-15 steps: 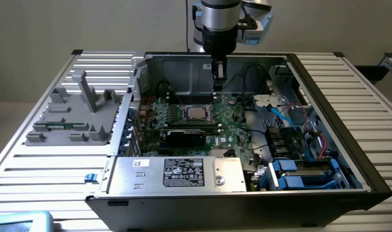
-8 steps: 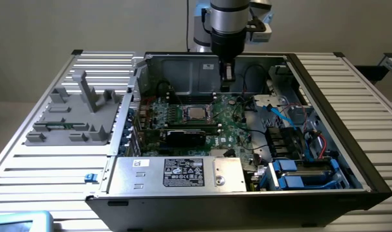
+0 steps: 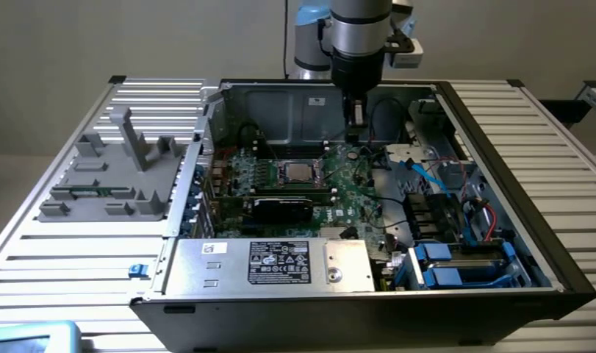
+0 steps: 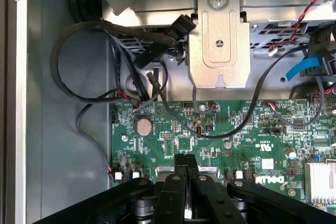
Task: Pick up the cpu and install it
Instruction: 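Close the cpu cover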
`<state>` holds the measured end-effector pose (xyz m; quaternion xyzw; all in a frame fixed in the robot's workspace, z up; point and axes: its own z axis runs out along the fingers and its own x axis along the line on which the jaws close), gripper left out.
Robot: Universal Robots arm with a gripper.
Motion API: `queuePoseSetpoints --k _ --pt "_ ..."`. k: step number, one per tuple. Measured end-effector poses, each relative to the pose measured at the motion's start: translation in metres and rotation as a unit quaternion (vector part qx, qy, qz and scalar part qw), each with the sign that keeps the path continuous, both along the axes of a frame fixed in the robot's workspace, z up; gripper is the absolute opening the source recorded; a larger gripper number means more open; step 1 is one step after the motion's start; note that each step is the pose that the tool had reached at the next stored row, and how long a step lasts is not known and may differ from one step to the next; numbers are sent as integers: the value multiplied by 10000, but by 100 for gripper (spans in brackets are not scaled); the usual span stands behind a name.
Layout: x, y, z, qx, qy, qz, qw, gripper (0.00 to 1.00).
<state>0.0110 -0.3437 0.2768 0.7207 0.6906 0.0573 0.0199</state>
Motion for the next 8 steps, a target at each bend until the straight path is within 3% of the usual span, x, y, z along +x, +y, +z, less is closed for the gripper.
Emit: queuePoseSetpoints --k 8 --pt "94 0 -145 1 -7 -30 10000 11"
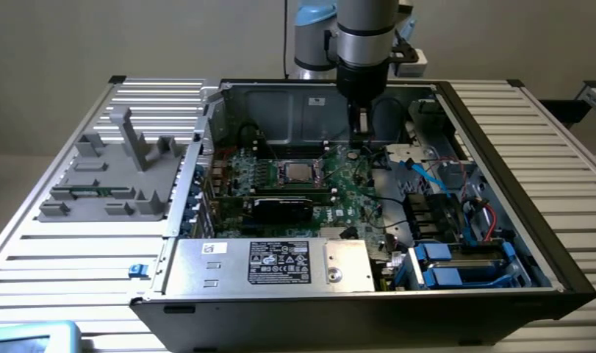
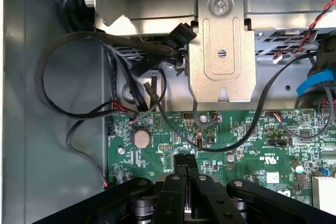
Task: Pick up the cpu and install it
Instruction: 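Close the cpu cover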
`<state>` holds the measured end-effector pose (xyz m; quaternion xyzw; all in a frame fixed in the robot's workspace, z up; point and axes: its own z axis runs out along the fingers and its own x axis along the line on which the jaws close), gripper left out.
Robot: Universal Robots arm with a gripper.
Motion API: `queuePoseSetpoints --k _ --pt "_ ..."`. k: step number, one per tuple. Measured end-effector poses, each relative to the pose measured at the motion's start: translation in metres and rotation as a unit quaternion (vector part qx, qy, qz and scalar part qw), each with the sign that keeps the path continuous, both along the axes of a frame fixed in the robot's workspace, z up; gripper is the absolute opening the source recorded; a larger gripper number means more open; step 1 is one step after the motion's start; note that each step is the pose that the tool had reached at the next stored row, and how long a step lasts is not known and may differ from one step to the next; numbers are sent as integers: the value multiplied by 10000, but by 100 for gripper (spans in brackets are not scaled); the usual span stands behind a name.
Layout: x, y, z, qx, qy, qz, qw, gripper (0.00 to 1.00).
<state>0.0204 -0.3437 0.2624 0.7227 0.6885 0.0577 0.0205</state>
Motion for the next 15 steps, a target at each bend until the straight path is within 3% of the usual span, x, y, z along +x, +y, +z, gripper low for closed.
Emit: queuePoseSetpoints --k 6,8,9,10,13,15 --pt "4 0 -108 0 -2 -19 10000 11" --pt "5 0 -130 -1 20 -23 10000 11" --pt "4 0 -131 -1 56 -24 10000 11" --pt "4 0 -131 -1 112 -25 9999 11" --pt "4 0 -127 -2 309 -26 9995 11" --pt "4 0 -120 1 419 -25 9991 11"
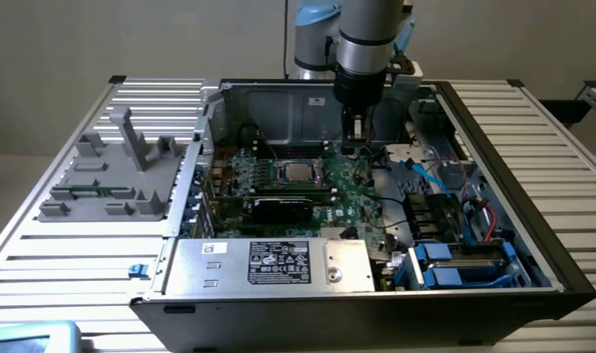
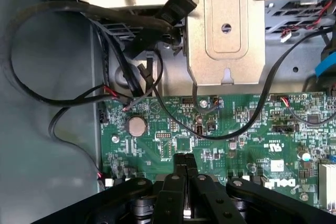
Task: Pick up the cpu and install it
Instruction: 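Close the cpu cover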
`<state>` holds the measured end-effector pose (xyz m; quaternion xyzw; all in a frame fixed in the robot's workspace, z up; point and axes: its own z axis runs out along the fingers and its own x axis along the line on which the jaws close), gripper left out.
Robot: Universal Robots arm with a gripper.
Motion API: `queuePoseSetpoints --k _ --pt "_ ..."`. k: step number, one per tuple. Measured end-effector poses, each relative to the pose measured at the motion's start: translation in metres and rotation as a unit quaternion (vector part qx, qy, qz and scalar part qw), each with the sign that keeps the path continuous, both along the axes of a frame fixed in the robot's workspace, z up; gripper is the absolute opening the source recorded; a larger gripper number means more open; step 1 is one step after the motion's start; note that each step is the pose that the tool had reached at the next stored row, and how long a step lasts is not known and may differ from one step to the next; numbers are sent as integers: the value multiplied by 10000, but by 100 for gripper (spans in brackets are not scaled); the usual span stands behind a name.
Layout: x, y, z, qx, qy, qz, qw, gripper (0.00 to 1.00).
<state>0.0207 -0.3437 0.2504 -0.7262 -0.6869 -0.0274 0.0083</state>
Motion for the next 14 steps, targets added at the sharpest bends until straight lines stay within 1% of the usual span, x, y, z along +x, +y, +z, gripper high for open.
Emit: queuePoseSetpoints --k 1,2,4,6,9,14 --pt "-2 0 8 3 39 0 10000 11" --pt "-8 0 20 6 63 0 10000 11" --pt "-24 0 46 11 101 -1 9999 11" --pt "-52 0 69 15 127 0 9999 11" --pt "-121 0 81 23 147 0 9999 11" --pt "-339 0 82 23 152 0 9999 11"
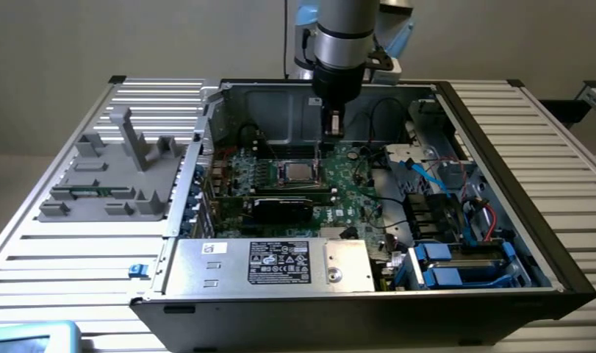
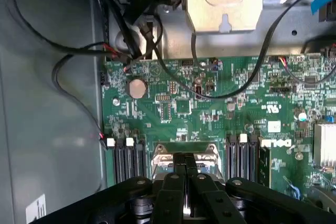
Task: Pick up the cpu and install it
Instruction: 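Close the cpu cover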
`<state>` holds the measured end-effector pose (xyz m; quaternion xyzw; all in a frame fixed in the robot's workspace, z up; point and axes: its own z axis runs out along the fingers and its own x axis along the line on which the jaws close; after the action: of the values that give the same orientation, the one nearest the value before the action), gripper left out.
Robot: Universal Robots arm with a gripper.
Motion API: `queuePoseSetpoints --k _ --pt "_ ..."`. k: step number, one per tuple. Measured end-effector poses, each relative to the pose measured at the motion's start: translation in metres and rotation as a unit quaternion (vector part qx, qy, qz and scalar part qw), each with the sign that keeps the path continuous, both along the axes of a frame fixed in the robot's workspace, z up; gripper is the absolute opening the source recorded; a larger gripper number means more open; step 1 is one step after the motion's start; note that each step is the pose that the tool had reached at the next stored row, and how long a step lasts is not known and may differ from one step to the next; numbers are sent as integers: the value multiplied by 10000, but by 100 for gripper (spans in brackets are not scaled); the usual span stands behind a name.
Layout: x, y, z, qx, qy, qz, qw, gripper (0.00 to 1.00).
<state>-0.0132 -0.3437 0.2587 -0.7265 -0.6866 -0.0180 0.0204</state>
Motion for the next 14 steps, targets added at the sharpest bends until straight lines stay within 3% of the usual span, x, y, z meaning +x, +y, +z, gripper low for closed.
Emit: queuePoseSetpoints --k 14 --pt "-579 0 -31 3 0 0 10000 11"
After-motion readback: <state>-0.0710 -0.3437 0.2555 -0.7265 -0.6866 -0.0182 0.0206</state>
